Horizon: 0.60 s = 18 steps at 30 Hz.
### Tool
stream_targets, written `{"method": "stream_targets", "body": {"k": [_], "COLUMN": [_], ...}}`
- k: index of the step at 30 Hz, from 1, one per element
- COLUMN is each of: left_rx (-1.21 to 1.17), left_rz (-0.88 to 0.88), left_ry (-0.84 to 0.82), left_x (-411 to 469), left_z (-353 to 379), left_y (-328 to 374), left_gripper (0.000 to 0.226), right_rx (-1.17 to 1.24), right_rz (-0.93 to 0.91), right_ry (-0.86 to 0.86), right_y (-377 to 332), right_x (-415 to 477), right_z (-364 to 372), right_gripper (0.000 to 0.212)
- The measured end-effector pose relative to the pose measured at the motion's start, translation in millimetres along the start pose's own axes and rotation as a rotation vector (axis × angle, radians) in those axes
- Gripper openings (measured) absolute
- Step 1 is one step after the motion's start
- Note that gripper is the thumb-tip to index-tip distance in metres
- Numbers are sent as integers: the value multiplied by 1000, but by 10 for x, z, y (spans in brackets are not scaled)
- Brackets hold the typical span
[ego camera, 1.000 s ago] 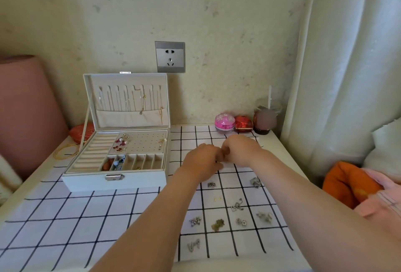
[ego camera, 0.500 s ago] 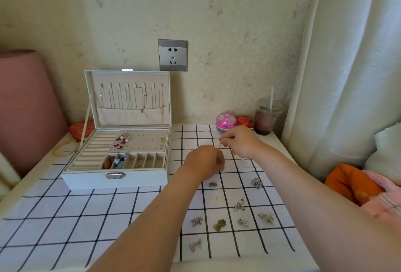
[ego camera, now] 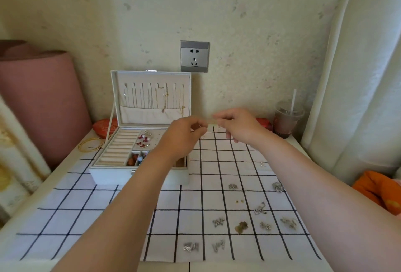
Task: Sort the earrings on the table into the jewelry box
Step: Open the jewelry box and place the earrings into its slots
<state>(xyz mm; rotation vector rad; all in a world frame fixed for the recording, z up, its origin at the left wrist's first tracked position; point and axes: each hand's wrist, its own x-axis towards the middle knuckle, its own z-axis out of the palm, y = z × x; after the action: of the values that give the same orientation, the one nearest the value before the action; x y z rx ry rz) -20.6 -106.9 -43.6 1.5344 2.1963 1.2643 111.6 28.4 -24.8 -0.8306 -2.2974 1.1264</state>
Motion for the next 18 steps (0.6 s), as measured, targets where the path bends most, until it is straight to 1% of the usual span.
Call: {"method": "stream_targets", "body": {"k": [2, 6, 10, 12, 15, 16, 18], "left_rx": [-28, -99, -131, -151, -186, -204, -233], "left_rz": [-24, -98, -147, -166, -202, -208, -213], "left_ry": [74, 174, 219, 249, 291, 298, 299], "left_x": [-64, -180, -193, -172, -154, -158, -173], "left_z": [-214, -567, -831, -924, -1019, -1038, -1061], "left_y": [-98, -356, -596, -703, -844, -887, -949], "left_gripper": [11, 12, 16, 16, 11, 9, 8], "right_rx": [30, 115, 190, 144, 7, -33, -126], "right_rz": [-31, -104, -116, -142, -176, -176, -210], "right_ry": [14, 8, -12, -51, -109, -117, -103], "right_y": [-140, -419, -613, -640, -627, -608, -575], "right_x": [58, 187, 322, 389, 463, 481, 509], "right_z": [96, 309, 605, 753, 968, 1042, 1181], "right_gripper": [31, 20, 19, 21, 27, 26, 16]}}
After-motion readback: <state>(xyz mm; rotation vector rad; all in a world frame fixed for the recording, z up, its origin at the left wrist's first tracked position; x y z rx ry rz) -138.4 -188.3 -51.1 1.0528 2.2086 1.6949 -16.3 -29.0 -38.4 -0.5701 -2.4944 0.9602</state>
